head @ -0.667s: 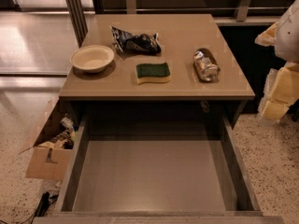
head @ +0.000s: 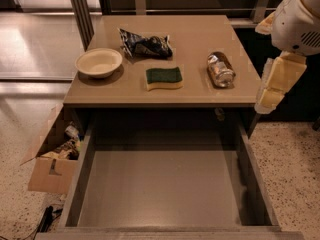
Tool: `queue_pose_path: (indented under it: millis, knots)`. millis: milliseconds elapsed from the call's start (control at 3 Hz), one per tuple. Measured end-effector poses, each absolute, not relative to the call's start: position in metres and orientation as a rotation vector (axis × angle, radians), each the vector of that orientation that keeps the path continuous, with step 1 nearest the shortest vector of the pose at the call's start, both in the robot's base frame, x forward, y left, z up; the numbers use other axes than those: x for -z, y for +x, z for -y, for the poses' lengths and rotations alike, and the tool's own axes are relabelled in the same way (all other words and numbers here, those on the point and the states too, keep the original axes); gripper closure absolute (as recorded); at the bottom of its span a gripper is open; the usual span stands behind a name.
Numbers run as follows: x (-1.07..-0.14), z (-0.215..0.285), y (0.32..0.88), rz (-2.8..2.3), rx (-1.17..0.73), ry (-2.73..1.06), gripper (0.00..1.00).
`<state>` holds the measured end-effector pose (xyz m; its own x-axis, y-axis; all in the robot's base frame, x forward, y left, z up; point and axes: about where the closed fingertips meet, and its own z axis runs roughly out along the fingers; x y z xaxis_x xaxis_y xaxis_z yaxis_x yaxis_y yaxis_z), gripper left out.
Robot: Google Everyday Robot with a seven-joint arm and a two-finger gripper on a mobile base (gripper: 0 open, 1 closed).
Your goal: Place sponge into top drawer
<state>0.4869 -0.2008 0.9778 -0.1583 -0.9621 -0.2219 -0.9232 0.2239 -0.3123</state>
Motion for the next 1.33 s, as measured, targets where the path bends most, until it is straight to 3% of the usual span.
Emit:
queue_pose_path:
  millis: [667, 1333]
  knots:
    - [-0.967, 0.166, 0.571, -1.845, -0.065, -1.744, 0.0]
    - [-0.964, 0.152, 0.576, -1.798, -0.173, -1.722, 0.0]
